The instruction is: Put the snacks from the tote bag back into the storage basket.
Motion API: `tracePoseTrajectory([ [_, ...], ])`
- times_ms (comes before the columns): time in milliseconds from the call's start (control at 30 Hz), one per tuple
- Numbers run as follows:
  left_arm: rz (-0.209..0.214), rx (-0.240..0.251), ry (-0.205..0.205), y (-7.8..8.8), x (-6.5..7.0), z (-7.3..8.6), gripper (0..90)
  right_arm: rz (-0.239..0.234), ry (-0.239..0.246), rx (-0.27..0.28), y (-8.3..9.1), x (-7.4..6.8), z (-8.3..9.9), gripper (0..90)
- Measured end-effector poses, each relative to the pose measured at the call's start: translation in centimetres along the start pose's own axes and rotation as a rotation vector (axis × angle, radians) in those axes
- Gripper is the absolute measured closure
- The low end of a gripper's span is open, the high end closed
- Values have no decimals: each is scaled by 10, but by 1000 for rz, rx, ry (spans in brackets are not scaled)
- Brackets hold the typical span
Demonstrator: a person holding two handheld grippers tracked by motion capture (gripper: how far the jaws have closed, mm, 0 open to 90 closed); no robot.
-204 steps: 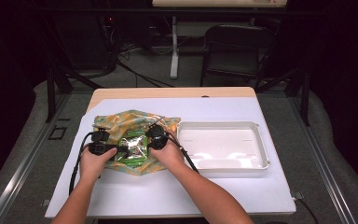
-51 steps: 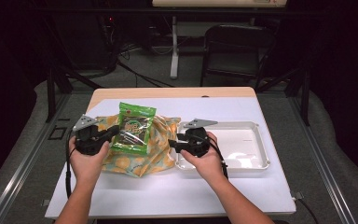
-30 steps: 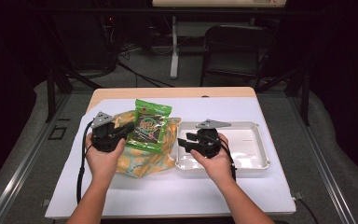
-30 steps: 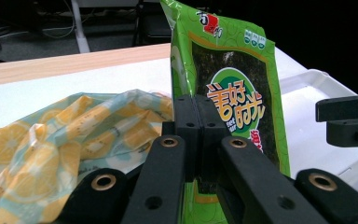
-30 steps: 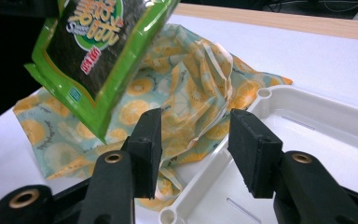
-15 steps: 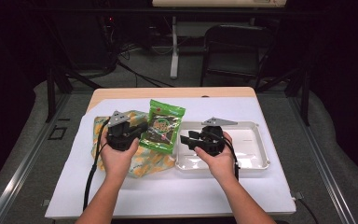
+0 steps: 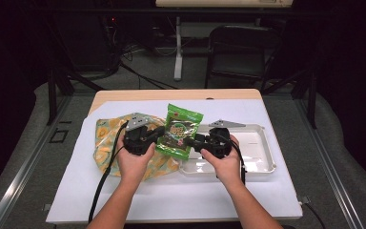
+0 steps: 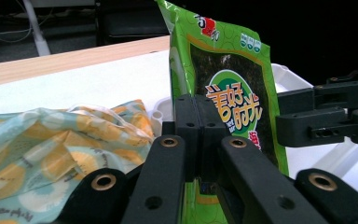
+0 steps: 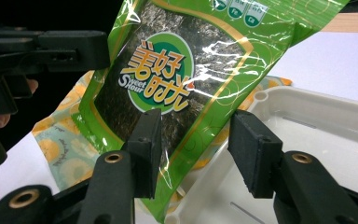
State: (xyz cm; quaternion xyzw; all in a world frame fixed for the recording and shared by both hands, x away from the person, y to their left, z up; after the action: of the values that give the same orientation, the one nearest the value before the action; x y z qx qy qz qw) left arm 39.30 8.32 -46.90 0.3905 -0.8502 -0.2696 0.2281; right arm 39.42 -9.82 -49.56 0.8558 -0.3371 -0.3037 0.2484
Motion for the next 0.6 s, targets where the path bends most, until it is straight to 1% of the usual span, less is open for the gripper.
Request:
tracePoseTrajectory([
  [33, 2, -7, -1, 0, 0, 0, 900, 2, -8, 8, 0, 0, 0, 556],
  [67, 2, -2, 1, -1, 1, 0, 900, 10, -9, 11, 0, 1, 0, 572],
  [167, 5, -9, 1, -2, 2, 1, 899, 32, -11, 21, 1, 3, 0, 608],
  [300, 5, -13, -6, -4, 3, 2, 898, 46, -14, 35, 3, 4, -1, 649],
  [367, 9, -10, -8, -5, 5, 2, 897, 62, -9, 37, 5, 6, -1, 669],
  [433, 16, -15, -16, -6, 7, 2, 896, 83, -11, 53, 6, 7, -2, 703],
  [533, 16, -25, -16, -8, 8, 3, 894, 94, -15, 70, 8, 9, -2, 736],
  [600, 17, -31, -16, -9, 8, 3, 893, 101, -15, 72, 9, 9, -2, 750],
])
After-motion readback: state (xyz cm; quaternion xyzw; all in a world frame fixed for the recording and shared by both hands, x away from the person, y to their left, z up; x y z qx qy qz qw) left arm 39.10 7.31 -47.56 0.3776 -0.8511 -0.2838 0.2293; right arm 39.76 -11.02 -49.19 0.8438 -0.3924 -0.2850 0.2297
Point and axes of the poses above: each handheld gripper's, and its own axes: y roughly backward along the jaws, z roughly out of its underside, x roughly to its right, the point moved 6 cm from there along -y, roughly forward along the jaws, and after that the axes turned 13 degrees about -x, right-handed, at the moved point
